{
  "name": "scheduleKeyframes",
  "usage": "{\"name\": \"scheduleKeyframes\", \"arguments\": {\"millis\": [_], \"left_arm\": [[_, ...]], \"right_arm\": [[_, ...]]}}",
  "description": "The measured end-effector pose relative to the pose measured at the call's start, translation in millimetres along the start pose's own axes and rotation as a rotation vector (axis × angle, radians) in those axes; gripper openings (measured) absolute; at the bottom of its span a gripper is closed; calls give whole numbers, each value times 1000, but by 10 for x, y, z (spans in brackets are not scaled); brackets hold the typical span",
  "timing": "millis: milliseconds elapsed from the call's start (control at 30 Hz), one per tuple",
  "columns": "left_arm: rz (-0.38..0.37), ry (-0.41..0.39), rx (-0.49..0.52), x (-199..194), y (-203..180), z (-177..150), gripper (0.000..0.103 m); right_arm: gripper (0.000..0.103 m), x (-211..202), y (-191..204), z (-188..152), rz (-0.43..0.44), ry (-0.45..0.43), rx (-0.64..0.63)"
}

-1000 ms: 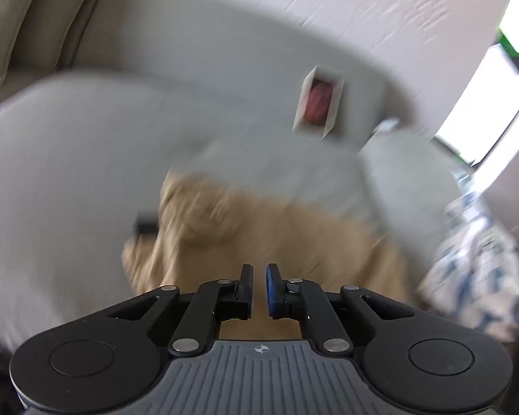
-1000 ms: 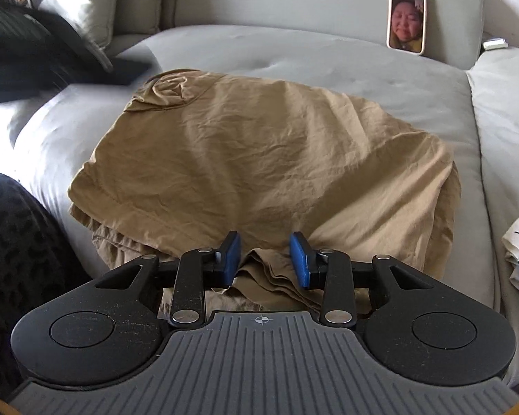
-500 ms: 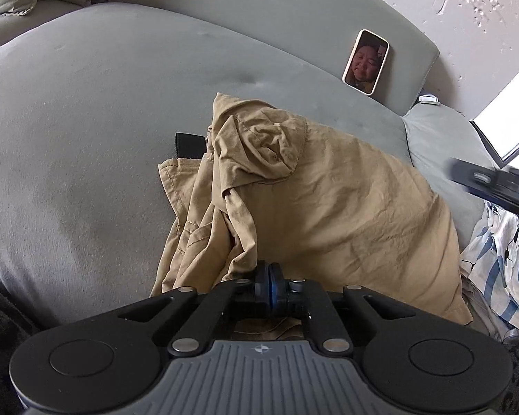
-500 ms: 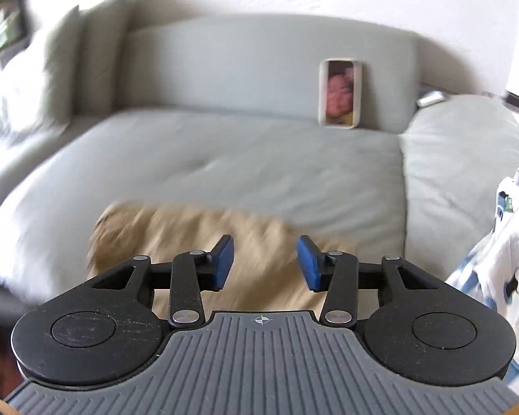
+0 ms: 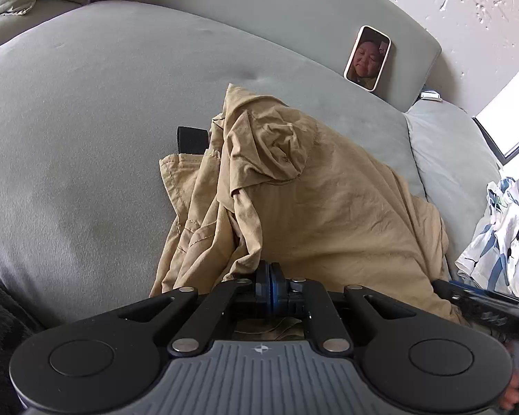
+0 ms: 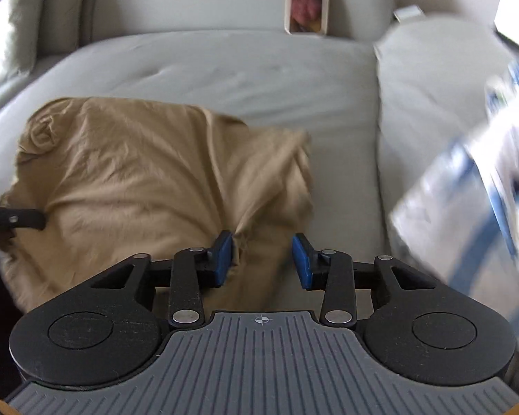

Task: Fold clothes
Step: 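Hold the pants with the left gripper while the right gripper pinches the fabric edge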

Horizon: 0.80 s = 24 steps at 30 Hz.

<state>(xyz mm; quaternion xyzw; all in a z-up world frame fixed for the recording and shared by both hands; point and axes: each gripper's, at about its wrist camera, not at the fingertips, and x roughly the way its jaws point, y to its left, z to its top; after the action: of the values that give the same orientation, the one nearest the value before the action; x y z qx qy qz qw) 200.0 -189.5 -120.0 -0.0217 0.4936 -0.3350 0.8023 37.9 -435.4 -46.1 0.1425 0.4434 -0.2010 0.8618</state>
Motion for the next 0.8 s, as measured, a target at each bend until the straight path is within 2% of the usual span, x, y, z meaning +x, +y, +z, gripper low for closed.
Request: {"name": "scheduleKeyframes", "arguments": {"millis": [67, 167, 233, 300, 367, 433, 533, 700, 800], "left_arm": [[2, 0, 1, 9, -8, 13, 10], [4, -1, -4, -1, -6, 14, 10], [7, 0, -6, -17, -6, 12, 10], [10, 0, -3, -36, -7, 3, 10], [12, 2, 0, -16, -16, 27, 10], [11, 3, -1, -15, -13, 37, 10], [9, 6, -4, -21, -9, 42, 10], [11, 8, -1, -31, -12, 39, 10], [10, 8, -5, -36, -9, 37, 10]], "right_arm": [[41, -109, -136, 48, 34, 9, 93], [41, -267, -340, 235, 63, -116, 229], [36, -235, -543, 387, 100, -147, 372], [19, -96, -784, 510, 173, -117, 549], [16, 112, -964, 606, 258, -56, 700], [16, 271, -1014, 658, 287, -6, 760], [18, 401, -1003, 682, 293, 41, 784], [24, 536, -976, 731, 307, 91, 790], [25, 644, -1015, 720, 324, 99, 839]]}}
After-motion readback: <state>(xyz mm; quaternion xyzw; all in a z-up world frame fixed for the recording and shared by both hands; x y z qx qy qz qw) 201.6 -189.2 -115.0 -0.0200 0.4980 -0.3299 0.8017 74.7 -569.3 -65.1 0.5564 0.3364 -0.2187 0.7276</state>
